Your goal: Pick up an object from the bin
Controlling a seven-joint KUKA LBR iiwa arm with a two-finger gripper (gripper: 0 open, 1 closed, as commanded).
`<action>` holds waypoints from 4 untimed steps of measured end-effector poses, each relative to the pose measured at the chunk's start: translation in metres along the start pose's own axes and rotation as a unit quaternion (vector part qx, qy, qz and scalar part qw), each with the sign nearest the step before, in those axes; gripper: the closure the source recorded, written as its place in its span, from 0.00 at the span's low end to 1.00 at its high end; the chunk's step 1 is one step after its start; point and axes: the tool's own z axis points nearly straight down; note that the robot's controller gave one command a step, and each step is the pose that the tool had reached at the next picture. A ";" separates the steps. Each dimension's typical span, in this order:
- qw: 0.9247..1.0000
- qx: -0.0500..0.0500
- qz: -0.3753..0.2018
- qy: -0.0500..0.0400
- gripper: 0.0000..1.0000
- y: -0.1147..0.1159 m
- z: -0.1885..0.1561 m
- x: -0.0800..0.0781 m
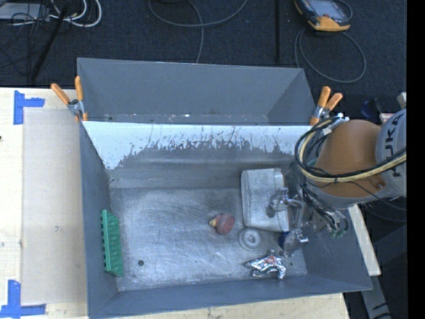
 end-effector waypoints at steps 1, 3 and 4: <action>1.000 -0.003 -0.002 0.007 1.00 0.003 0.006 0.004; 0.986 -0.004 -0.169 0.007 0.00 0.092 -0.040 0.025; 0.999 -0.003 -0.054 -0.005 0.00 0.043 0.027 0.041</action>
Offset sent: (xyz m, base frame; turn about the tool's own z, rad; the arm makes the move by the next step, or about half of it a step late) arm 0.0000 0.0000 0.0000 0.0000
